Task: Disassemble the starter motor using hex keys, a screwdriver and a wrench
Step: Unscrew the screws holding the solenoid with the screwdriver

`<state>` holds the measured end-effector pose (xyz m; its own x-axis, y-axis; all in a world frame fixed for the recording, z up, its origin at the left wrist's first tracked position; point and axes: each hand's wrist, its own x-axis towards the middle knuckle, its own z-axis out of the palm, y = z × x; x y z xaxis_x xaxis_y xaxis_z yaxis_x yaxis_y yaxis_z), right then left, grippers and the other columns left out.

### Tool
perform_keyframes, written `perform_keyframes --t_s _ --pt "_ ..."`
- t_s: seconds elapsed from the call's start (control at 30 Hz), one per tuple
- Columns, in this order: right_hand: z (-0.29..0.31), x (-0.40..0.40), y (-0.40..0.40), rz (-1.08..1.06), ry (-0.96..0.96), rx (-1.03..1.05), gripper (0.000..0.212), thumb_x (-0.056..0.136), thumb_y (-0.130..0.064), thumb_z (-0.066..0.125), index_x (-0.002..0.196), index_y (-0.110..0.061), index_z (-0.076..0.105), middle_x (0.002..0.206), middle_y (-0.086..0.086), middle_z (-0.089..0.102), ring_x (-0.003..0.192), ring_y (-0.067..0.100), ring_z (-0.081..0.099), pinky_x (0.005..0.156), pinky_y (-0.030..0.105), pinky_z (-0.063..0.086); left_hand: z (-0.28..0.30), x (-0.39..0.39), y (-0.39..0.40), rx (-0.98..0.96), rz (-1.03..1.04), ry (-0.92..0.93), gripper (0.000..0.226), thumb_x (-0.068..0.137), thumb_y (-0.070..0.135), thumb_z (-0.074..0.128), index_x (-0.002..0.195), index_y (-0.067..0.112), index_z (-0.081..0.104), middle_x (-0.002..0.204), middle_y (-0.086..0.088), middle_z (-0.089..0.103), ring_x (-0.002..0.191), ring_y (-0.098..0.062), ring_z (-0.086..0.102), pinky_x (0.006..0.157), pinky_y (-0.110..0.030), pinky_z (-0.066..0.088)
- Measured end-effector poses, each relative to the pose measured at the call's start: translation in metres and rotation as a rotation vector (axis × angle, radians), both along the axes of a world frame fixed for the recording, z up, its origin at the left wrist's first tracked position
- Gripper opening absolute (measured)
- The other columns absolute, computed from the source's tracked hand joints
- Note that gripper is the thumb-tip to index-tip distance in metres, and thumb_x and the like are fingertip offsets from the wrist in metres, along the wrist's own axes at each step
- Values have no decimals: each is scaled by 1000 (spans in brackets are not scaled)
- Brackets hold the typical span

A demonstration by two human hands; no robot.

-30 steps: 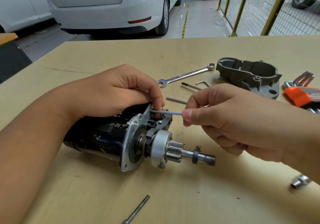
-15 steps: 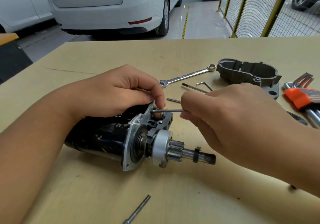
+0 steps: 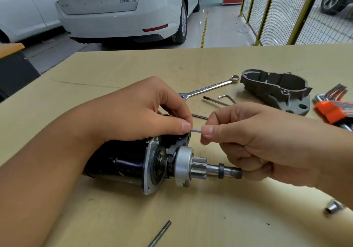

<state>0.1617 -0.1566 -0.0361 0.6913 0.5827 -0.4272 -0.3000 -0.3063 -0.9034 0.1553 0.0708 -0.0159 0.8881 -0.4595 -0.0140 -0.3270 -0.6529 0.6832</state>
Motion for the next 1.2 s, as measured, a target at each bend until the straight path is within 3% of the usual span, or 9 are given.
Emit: perform_keyframes --t_s 0.13,0.27,0.43,0.53,0.67,0.83,0.93,1.07,1.2 --pt "3 4 -5 30 0 3 23 93 -27 67 91 -4 68 52 0 35 39 12 21 42 17 20 -1 0 0 10 3 30 14 87 32 70 90 25 81 101 0 79 94 -25 75 92 -54 58" --pt "9 10 -13 44 57 68 30 82 -30 71 96 -4 75 58 2 42 39 11 26 41 20 26 -2 1 1 16 -15 61 12 89 36 65 88 32 77 105 -1 77 92 -45 67 88 -62 54" --pt "11 18 -21 21 56 126 34 71 -26 81 92 0 76 62 5 48 42 11 32 41 23 32 -5 0 2 12 19 70 12 90 37 64 89 34 75 105 -2 77 92 -46 65 89 -63 54" --pt "8 21 -24 42 -10 96 27 72 -20 83 87 1 76 62 4 49 47 11 36 45 25 36 -6 1 3 18 27 62 11 88 37 64 86 36 74 104 1 78 92 -35 69 91 -56 56" --pt "1 20 -20 33 -318 -27 18 73 -21 90 81 -9 79 64 6 58 54 14 47 53 28 44 -6 0 2 12 87 37 12 92 35 67 90 30 77 98 2 78 89 -24 72 88 -43 58" --pt "-1 10 -14 99 -865 -292 16 78 -43 69 78 -29 77 66 -14 70 56 2 62 50 13 45 -6 3 6 152 255 -1 28 104 30 55 89 24 78 69 -7 67 62 -25 61 63 -42 49" --pt "-3 3 -9 148 -974 -402 30 80 -54 54 82 -31 73 70 -10 68 61 8 62 53 24 49 -4 4 7 187 259 66 34 104 31 51 88 17 78 80 -17 73 76 -39 66 72 -52 55" --pt "-4 0 -4 206 -974 -352 33 86 -51 49 83 -26 70 63 -10 62 57 9 55 51 23 42 -4 4 9 158 234 63 31 105 34 56 90 24 81 73 -2 75 63 -19 66 63 -35 50" --pt "-5 0 -3 156 -673 -180 28 83 -44 53 82 -24 73 46 -8 40 40 6 35 39 18 29 -6 4 10 109 184 102 31 90 47 53 92 33 81 81 -6 77 78 -28 73 74 -44 58"
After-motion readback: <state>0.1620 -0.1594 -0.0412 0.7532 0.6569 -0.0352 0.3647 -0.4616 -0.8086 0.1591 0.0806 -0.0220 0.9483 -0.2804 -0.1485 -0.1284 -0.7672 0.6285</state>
